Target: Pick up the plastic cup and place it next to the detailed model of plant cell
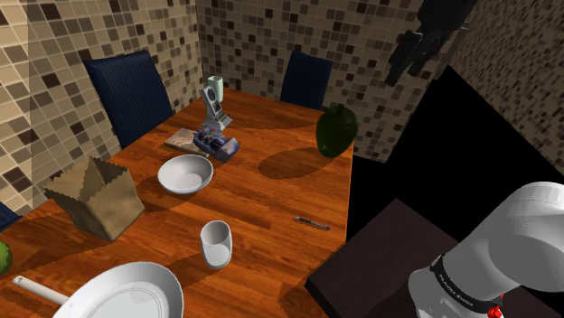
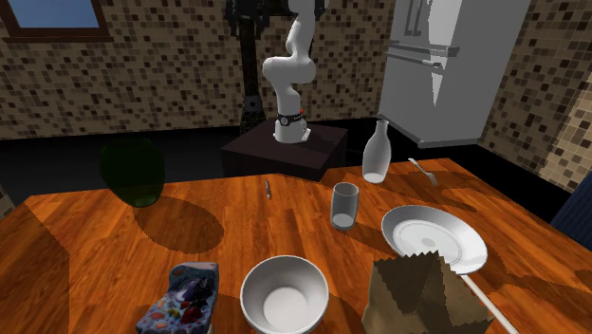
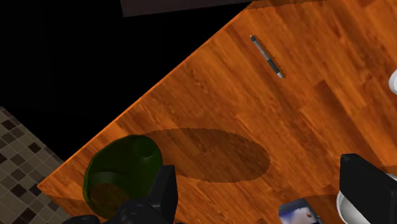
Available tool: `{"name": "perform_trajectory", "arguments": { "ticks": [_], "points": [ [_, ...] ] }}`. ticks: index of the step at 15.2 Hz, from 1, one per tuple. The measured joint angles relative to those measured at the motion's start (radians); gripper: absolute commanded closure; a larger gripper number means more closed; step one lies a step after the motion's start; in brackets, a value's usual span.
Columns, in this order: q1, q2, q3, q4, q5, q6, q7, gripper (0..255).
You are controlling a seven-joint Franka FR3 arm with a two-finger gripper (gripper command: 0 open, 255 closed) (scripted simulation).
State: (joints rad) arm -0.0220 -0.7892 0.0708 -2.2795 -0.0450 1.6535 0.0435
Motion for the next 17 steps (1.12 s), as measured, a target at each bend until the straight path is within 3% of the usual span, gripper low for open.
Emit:
{"name": "perform_trajectory", "arguments": {
  "ticks": [4, 17],
  "points": [
    [0.011, 0.021, 0.031, -0.03, 0.017, 0.044, 0.031, 0],
    [0.07, 0.242, 0.231, -0.156, 0.096, 0.354, 0.227, 0]
  ]
}}
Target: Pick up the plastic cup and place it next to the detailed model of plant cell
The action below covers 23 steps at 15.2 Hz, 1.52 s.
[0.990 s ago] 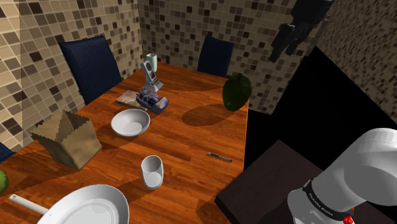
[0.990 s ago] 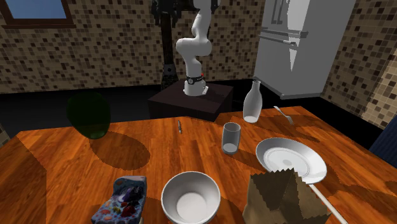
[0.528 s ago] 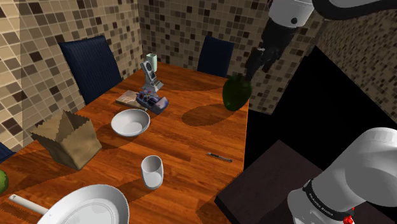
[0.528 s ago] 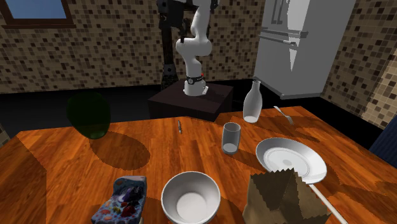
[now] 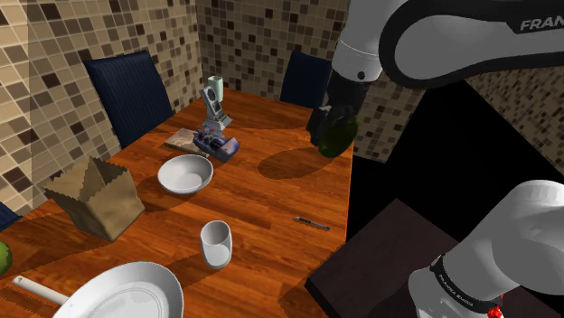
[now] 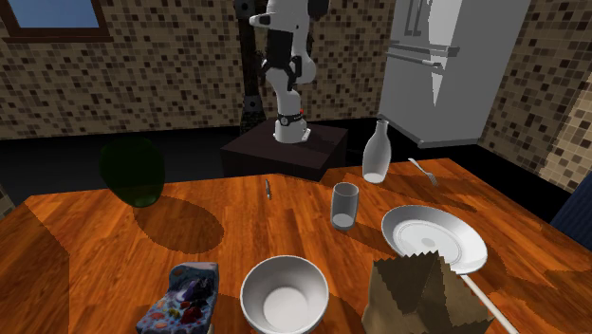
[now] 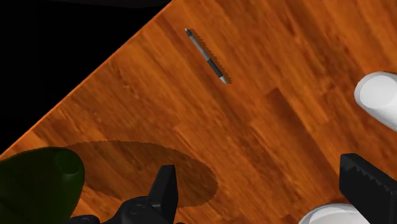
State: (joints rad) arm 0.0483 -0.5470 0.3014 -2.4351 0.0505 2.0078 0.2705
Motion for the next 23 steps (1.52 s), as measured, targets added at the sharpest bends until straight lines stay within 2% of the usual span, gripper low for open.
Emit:
{"name": "perform_trajectory", "arguments": {
  "ticks": [4, 10, 15, 18, 23],
  "points": [
    [0.005, 0.11, 0.06, 0.011, -0.002, 0.088, 0.061, 0],
    [0.002, 0.32, 0.159, 0.053, -0.056, 0.231, 0.185, 0],
    [0.009, 0.5, 0.223, 0.113, -0.152, 0.318, 0.316, 0],
    [0.026, 0.635, 0.24, 0.179, -0.245, 0.353, 0.408, 0],
    [0.098, 0.825, 0.232, 0.298, -0.373, 0.372, 0.542, 0]
  ]
}}
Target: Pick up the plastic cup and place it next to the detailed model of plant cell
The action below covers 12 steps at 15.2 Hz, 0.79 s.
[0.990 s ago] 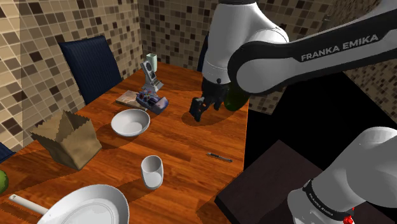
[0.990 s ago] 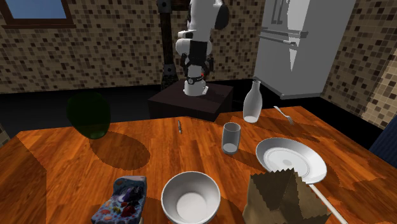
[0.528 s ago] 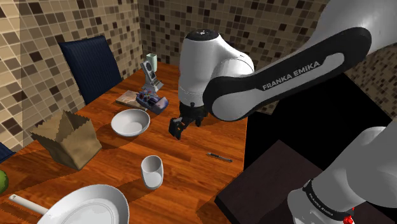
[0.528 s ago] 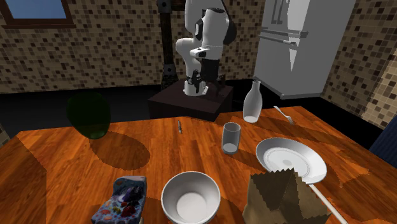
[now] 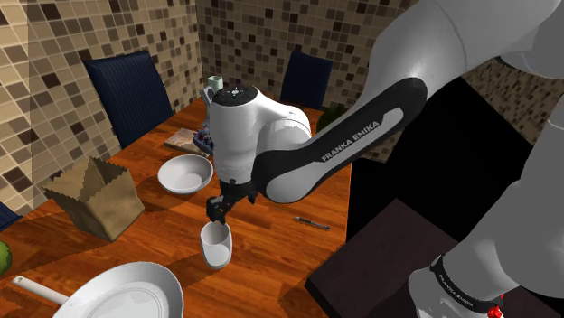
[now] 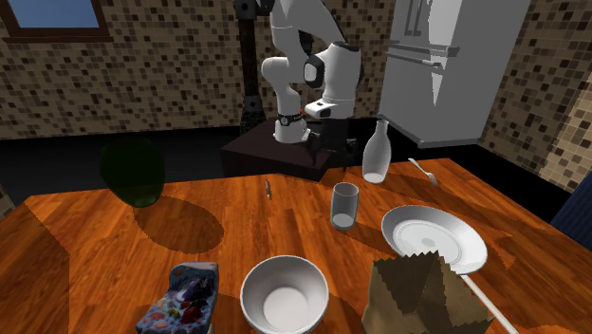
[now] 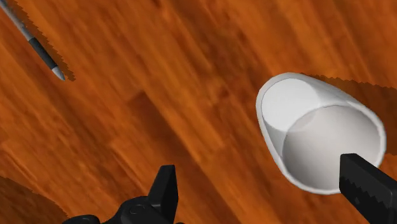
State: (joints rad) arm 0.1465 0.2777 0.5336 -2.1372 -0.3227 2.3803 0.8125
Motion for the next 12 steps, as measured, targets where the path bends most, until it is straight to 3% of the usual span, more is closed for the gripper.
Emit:
{"name": "perform_trajectory", "arguments": {
  "ticks": [4, 12],
  "points": [
    [0.056, 0.128, -0.031, 0.081, -0.076, 0.019, 0.064, 0],
    [0.088, 0.214, -0.073, 0.095, -0.14, 0.081, 0.108, 0]
  ]
}}
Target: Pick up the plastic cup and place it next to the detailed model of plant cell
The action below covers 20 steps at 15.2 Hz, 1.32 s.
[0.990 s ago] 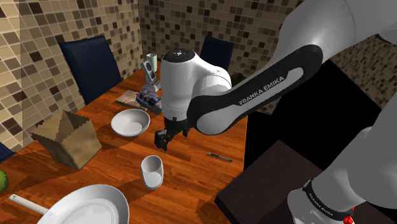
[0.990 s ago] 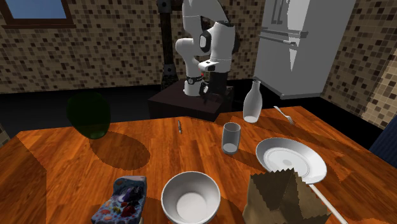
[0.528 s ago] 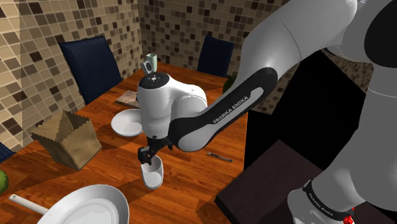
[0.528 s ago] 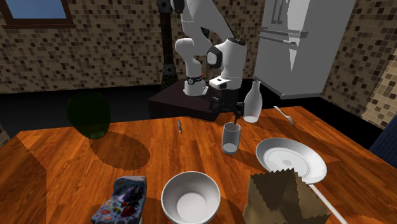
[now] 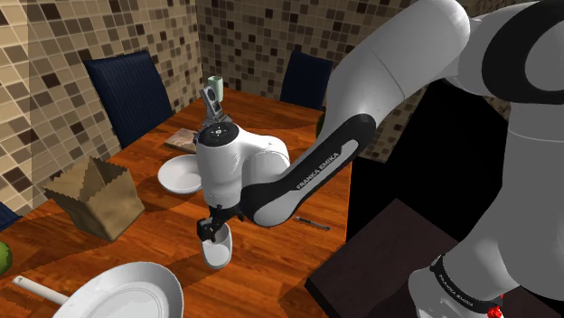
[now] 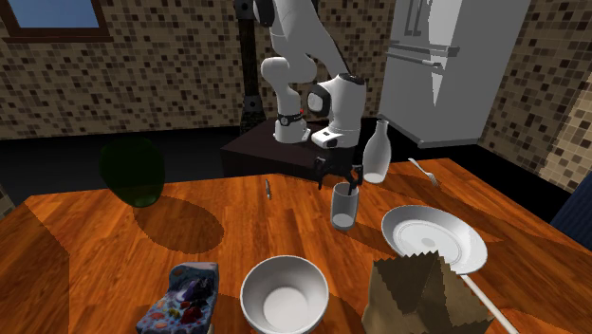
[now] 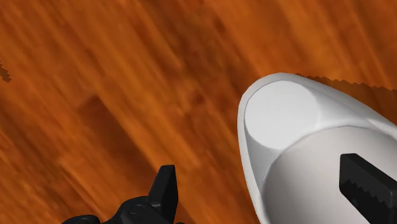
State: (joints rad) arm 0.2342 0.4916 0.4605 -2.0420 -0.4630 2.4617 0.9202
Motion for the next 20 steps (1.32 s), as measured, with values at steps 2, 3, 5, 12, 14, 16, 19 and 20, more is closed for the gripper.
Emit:
{"name": "perform_trajectory", "arguments": {
  "ticks": [2, 3, 5, 12, 14, 16, 19, 20],
  "points": [
    [0.001, 0.003, -0.002, 0.0, -0.003, 0.003, 0.002, 0],
    [0.001, 0.004, -0.002, 0.001, -0.003, 0.003, 0.002, 0],
    [0.002, 0.005, -0.003, 0.001, -0.004, 0.004, 0.002, 0],
    [0.002, 0.005, -0.003, 0.001, -0.004, 0.004, 0.002, 255],
    [0.002, 0.005, -0.003, 0.001, -0.004, 0.004, 0.002, 255],
    [0.002, 0.005, -0.003, 0.001, -0.004, 0.004, 0.002, 255],
    [-0.007, -0.017, 0.01, -0.001, 0.013, -0.015, -0.01, 255],
    [-0.01, -0.027, 0.014, -0.003, 0.02, -0.021, -0.014, 255]
  ]
}}
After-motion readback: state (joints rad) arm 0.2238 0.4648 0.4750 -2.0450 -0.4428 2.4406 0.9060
